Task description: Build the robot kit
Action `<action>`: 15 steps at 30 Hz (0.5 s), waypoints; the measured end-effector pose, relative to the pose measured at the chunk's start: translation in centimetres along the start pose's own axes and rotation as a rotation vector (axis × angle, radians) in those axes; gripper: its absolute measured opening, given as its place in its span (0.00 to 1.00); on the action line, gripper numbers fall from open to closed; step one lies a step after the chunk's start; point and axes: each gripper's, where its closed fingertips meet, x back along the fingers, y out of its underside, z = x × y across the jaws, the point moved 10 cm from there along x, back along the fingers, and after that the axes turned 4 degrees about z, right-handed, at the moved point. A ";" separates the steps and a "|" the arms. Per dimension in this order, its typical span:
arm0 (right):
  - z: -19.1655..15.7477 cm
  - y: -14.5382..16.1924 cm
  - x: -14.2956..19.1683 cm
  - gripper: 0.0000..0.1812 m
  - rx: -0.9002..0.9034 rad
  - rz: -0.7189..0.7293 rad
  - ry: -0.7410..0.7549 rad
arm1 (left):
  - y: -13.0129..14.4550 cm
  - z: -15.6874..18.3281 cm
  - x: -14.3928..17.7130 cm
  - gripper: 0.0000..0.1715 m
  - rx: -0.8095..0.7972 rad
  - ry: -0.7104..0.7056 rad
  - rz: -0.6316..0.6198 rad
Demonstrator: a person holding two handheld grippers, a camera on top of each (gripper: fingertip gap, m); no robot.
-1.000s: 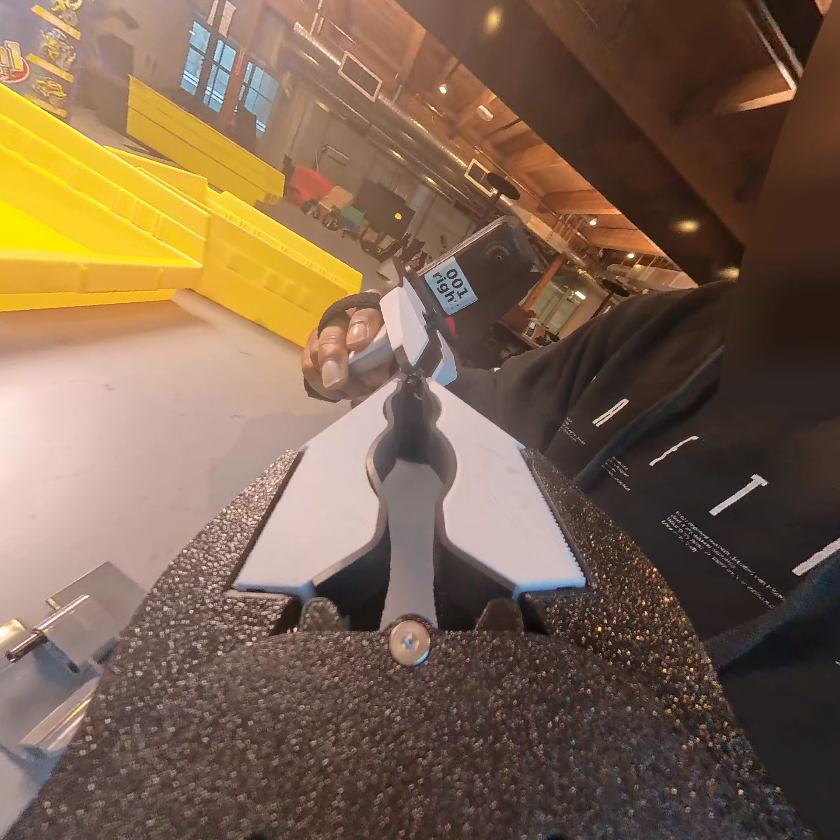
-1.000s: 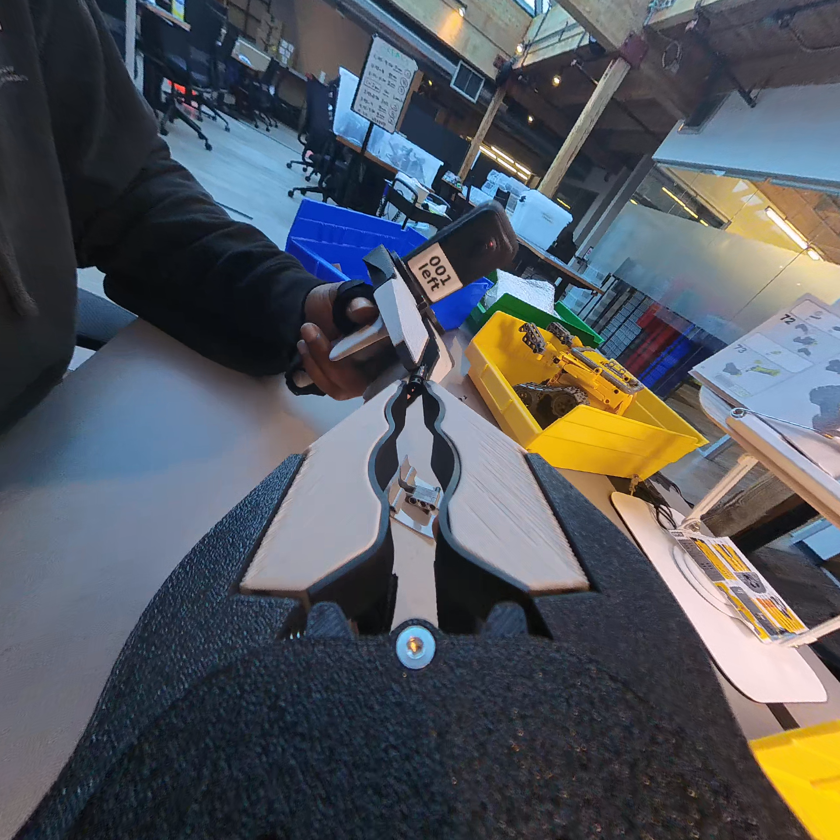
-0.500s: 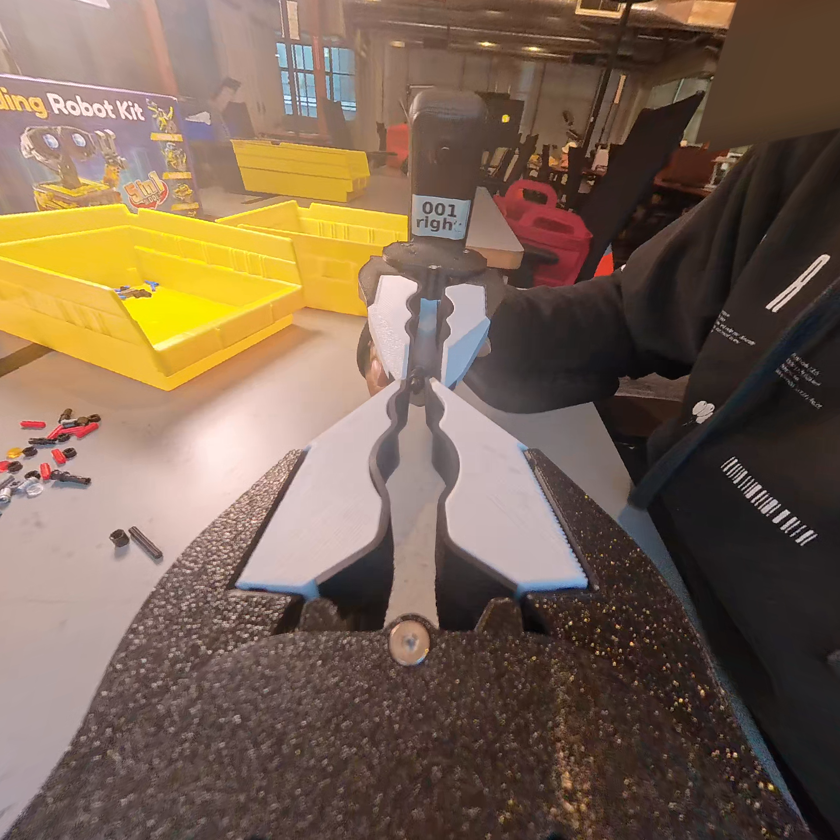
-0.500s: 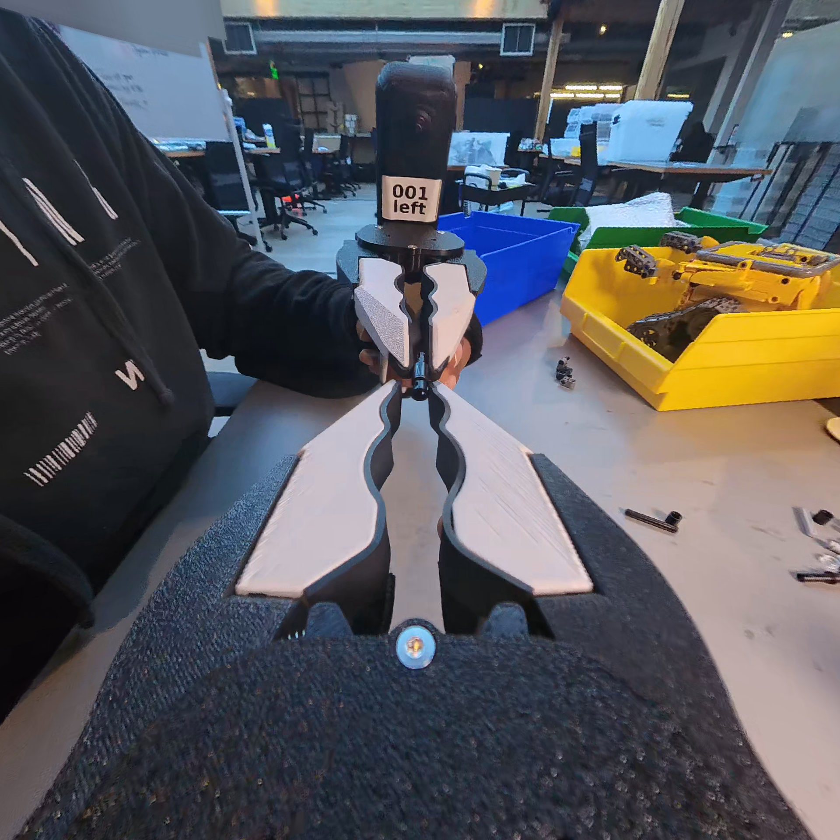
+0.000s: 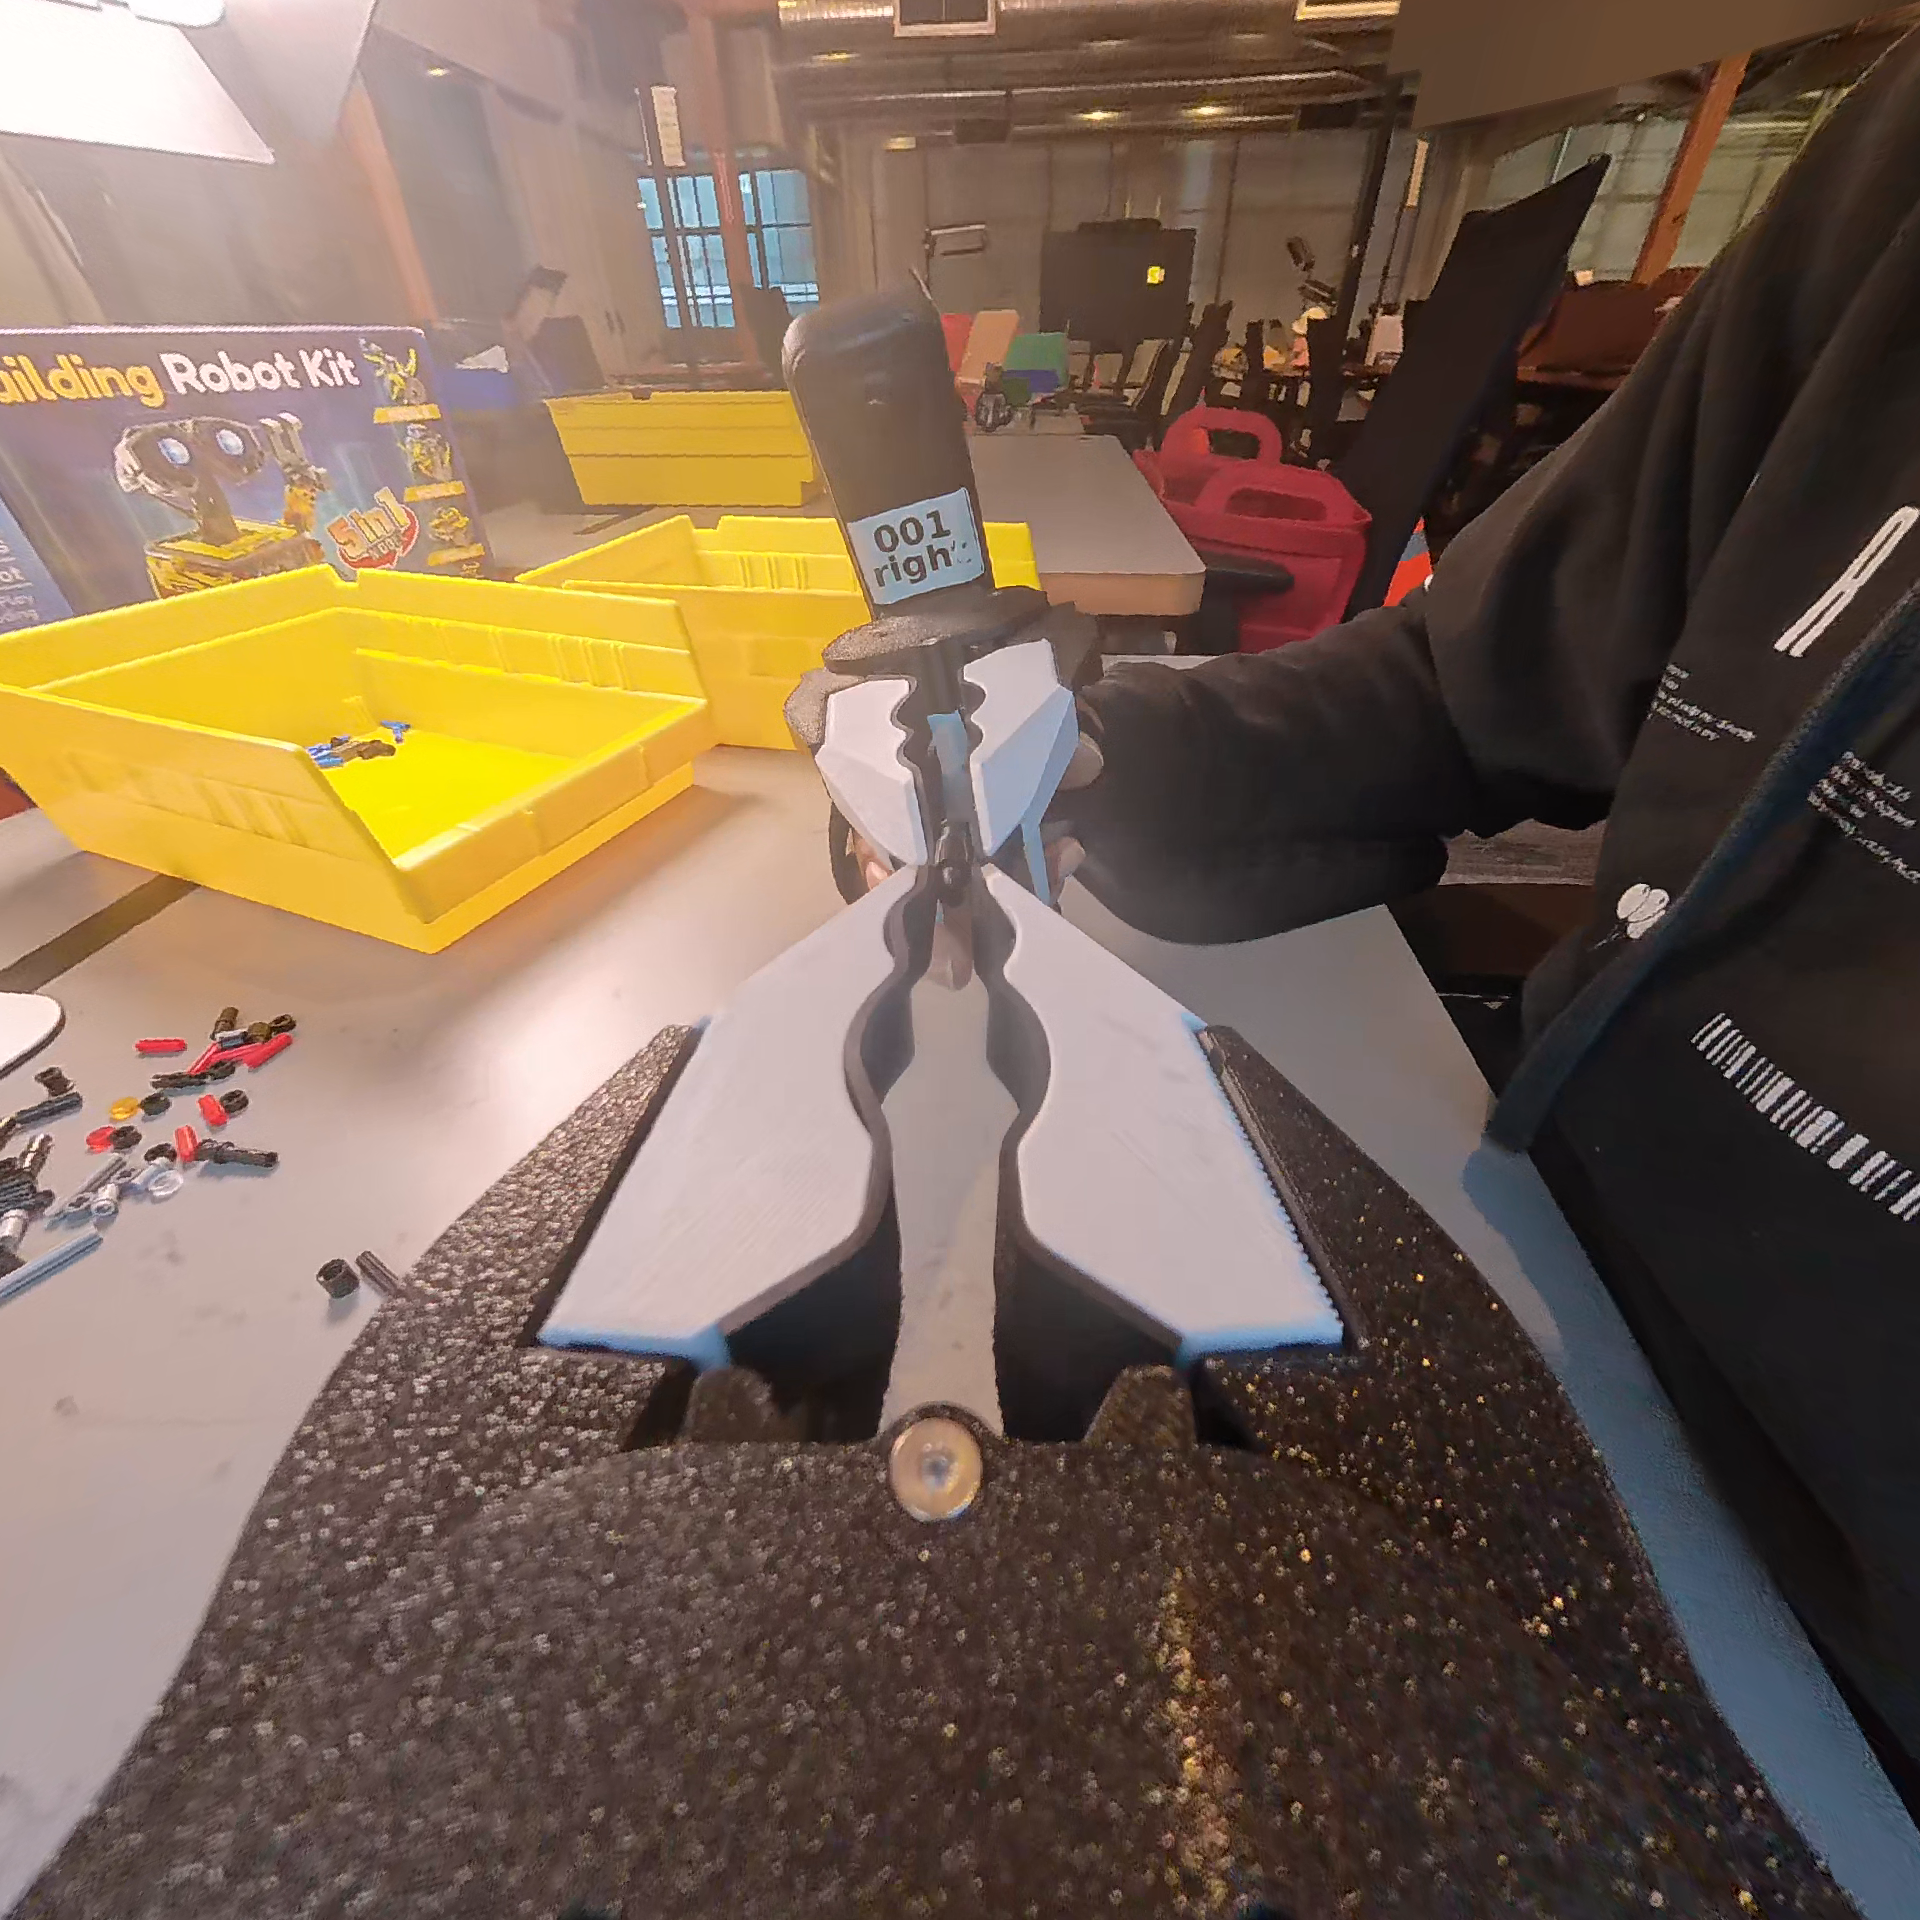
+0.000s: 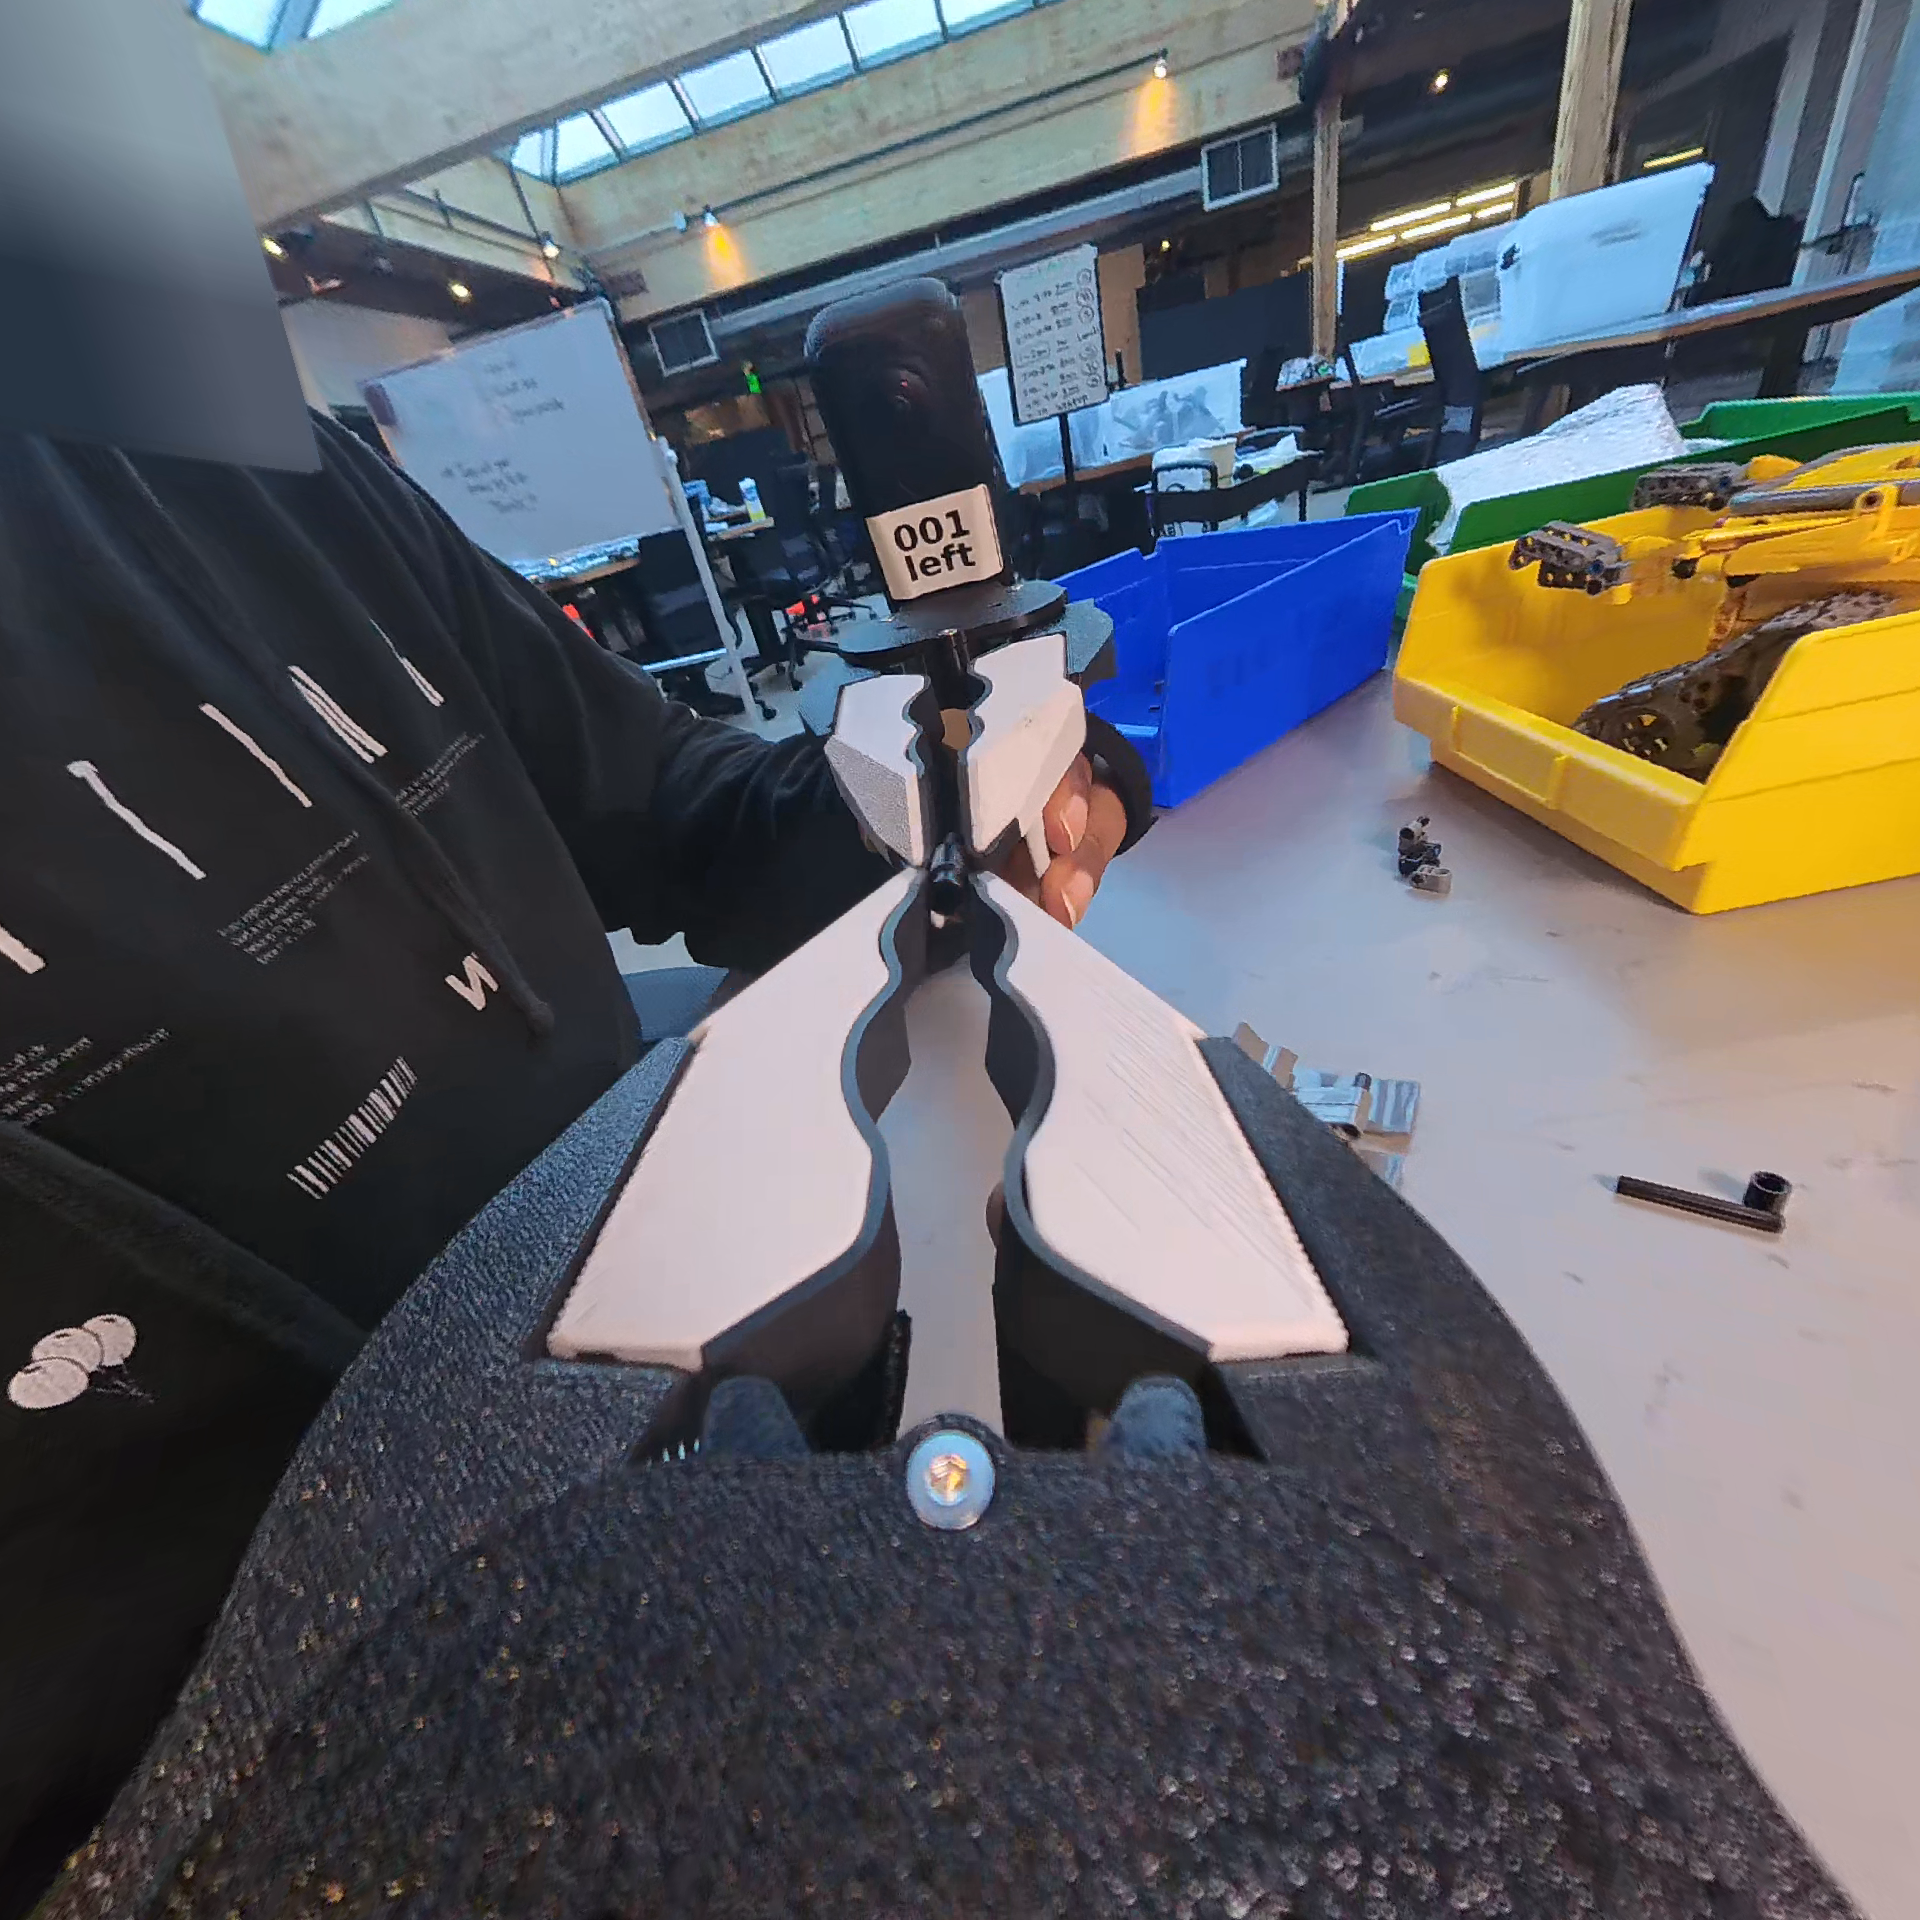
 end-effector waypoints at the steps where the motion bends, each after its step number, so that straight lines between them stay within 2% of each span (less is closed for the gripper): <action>1: 0.0 0.0 0.0 0.04 0.014 -0.005 0.006 | 0.1 0.0 0.0 0.03 -0.001 -0.001 -0.003; 10: -0.5 0.0 0.0 0.04 0.343 -0.135 0.157 | 1.2 -1.2 -0.1 0.04 0.136 0.011 -0.031; 15: -1.0 0.2 -0.1 0.04 0.564 -0.224 0.226 | 1.8 -2.0 -0.2 0.04 0.296 0.041 -0.056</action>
